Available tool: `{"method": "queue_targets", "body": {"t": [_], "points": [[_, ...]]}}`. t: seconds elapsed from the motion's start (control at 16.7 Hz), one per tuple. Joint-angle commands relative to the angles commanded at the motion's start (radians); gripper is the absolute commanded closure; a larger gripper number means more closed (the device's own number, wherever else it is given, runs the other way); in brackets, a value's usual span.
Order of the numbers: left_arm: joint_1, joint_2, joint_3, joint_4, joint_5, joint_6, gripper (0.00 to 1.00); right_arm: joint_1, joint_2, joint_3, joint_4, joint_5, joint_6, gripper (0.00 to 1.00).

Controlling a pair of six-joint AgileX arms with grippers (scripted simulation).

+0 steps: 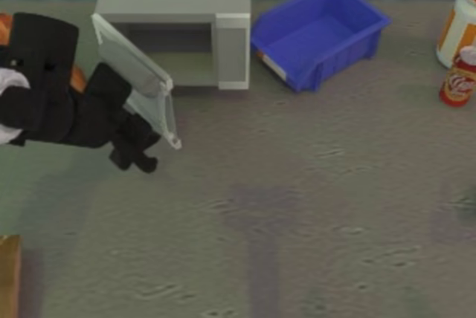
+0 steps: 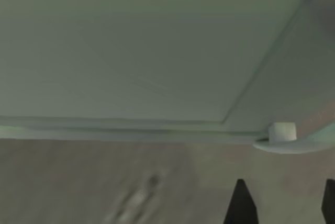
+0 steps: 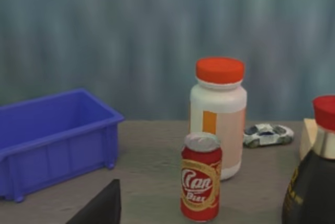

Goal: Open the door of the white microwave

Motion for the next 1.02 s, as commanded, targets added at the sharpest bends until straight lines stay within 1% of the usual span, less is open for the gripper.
{"method": "queue_targets", "body": {"t": [0.3, 0.36, 0.9, 1.02], "points": [[0.0, 0.0, 0.0, 0.0, 0.0, 0.0, 0.02, 0.0, 0.0, 0.0, 0.0, 0.0, 0.0, 0.0], [0.0, 0.0, 0.0, 0.0, 0.0, 0.0, 0.0, 0.0, 0.0, 0.0, 0.0, 0.0, 0.0, 0.0], [-0.001, -0.003, -0.001, -0.003, -0.001, -0.001, 0.0, 0.0, 0.0, 0.0, 0.0, 0.0, 0.0, 0.0], [-0.003, -0.04, -0.009, -0.031, -0.006, -0.006, 0.0, 0.0, 0.0, 0.0, 0.0, 0.0, 0.0, 0.0]]}}
